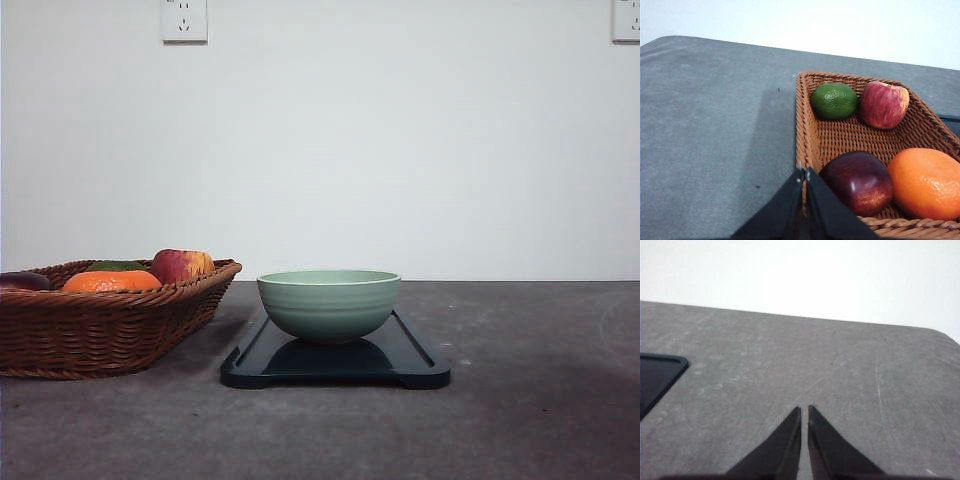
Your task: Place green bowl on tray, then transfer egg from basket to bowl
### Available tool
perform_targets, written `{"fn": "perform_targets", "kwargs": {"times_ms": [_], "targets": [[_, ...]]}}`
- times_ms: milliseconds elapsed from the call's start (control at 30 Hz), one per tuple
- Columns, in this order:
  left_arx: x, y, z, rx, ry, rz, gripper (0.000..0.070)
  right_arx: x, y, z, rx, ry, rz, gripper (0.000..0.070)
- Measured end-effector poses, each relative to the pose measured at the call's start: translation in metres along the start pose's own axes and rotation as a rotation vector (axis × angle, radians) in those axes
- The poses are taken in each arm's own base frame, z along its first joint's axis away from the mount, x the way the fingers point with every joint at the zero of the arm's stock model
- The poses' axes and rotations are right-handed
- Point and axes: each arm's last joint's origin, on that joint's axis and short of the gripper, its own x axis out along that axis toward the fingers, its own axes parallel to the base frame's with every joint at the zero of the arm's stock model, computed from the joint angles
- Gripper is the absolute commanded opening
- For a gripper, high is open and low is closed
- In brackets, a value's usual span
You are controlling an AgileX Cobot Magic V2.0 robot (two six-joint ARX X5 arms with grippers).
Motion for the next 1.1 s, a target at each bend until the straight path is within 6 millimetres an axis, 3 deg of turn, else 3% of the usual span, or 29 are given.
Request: {"fn": "perform_targets", "kwargs": {"times_ms": [1100], "targets": [[0.0,0.0,0.0,0.0,0.0,0.0,0.0,0.0013,0.0001,-0.0038,0.016,-0.001,0.0,0.0016]]}}
